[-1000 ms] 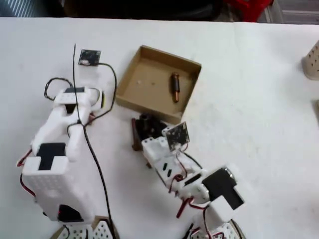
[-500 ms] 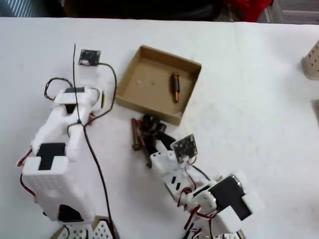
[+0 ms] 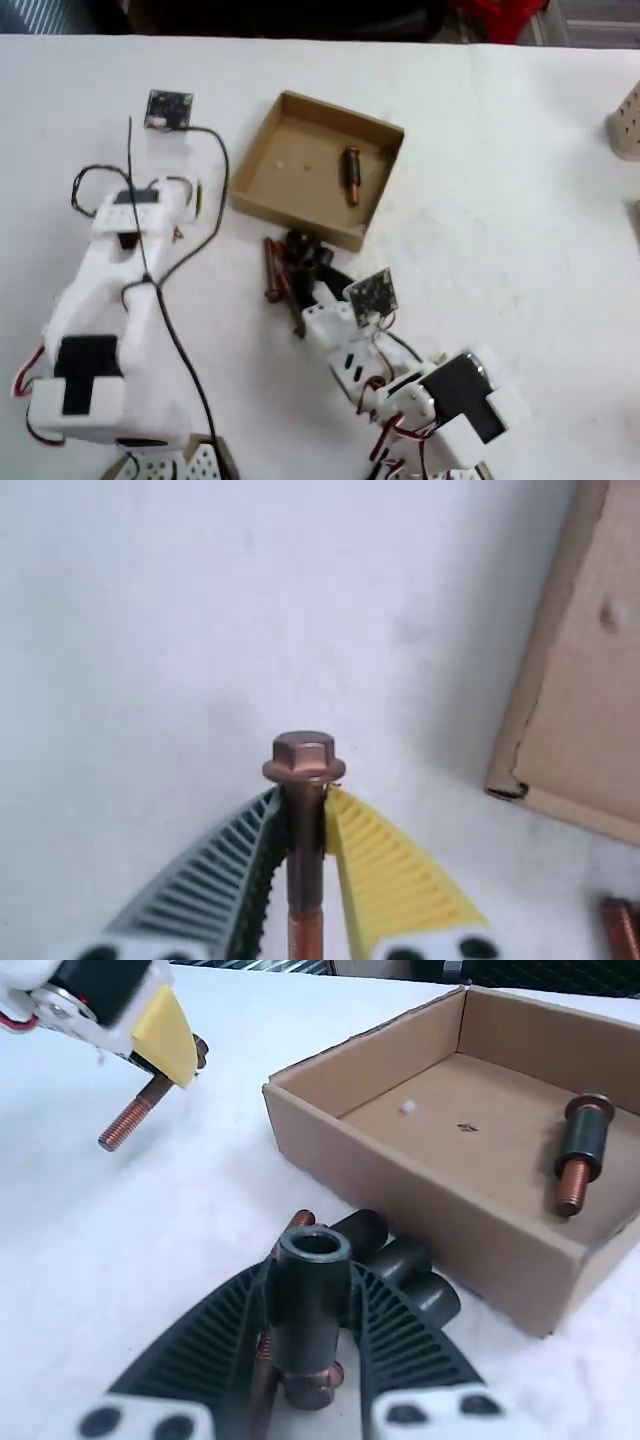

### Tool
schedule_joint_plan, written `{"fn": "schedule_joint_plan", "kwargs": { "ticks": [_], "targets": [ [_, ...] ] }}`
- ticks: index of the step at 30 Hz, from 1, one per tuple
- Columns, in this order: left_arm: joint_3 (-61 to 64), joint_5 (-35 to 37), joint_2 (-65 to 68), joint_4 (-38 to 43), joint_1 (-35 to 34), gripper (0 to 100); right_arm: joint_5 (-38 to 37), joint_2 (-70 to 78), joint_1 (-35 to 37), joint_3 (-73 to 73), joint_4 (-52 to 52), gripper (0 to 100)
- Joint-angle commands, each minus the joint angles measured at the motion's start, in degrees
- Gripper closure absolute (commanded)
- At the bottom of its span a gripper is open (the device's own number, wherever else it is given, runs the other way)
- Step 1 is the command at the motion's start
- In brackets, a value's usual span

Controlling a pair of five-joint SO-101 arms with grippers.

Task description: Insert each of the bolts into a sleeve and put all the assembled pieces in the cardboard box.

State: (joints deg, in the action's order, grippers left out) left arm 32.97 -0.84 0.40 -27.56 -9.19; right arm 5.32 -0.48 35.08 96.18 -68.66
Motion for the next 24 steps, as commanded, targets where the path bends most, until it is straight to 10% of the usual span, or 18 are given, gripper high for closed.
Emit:
{"fn": "schedule_joint_plan", "kwargs": {
  "ticks": [1, 14, 24],
  "targets": [
    [4.6, -0.3, -8.7, 10.9, 1.5, 98, -0.8, -2.0, -0.7, 0.3, -1.0, 98.2],
    [29.2, -0.1, -16.2, 60.6, 5.6, 98, -0.4, -1.9, -2.0, -7.1, -0.7, 98.2],
    [29.5, -0.1, -16.6, 64.4, 9.5, 98, -0.4, -1.8, -4.2, -19.9, 10.2, 98.2]
  ]
}}
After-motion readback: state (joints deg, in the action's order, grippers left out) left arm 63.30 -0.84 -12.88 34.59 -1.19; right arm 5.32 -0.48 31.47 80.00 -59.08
